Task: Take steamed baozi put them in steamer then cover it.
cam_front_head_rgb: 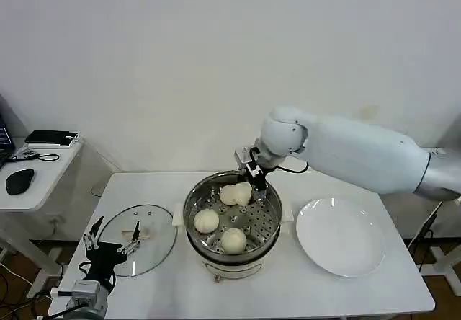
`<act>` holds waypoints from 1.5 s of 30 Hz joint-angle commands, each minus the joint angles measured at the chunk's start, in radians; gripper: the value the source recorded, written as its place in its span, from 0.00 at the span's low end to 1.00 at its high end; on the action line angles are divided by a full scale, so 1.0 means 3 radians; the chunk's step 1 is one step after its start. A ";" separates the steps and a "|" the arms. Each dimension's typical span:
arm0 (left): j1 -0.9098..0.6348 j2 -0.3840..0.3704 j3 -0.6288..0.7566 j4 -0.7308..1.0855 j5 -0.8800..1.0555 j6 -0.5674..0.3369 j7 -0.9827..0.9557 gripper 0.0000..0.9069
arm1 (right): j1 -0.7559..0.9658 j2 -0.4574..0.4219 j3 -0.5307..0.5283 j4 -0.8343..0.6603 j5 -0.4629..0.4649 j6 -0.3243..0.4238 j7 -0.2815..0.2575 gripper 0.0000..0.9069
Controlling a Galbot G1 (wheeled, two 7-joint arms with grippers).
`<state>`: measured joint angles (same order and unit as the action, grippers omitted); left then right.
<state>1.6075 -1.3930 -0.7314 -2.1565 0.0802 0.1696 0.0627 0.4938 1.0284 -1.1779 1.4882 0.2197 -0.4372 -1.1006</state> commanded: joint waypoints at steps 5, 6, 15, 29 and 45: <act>0.0005 -0.0005 0.0009 -0.0049 0.0009 0.0006 -0.0001 1.00 | 0.0031 0.0073 -0.0423 0.0004 -0.0149 -0.0023 0.0017 0.79; 0.0004 -0.0005 0.0009 -0.0051 0.0009 0.0005 0.0001 1.00 | 0.0029 0.0074 -0.0432 0.0003 -0.0149 -0.0026 0.0016 0.79; 0.0010 -0.0004 0.0008 -0.0035 0.0013 0.0004 0.0002 1.00 | -0.0112 0.0079 -0.0360 -0.0107 -0.0269 -0.0012 0.0038 0.79; -0.0014 0.0003 0.0009 -0.0004 0.0017 0.0007 0.0004 1.00 | -0.0120 0.0010 -0.0246 -0.0094 -0.0173 0.0017 0.0085 1.00; -0.0016 -0.0029 0.0085 0.0042 -0.0022 -0.0053 -0.0021 1.00 | -0.0869 -0.0426 0.1743 -0.0168 0.0594 0.0219 0.0531 1.00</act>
<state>1.6013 -1.3960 -0.7166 -2.1476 0.0806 0.1660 0.0605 0.3780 0.9504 -0.9908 1.4495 0.2981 -0.3860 -1.0480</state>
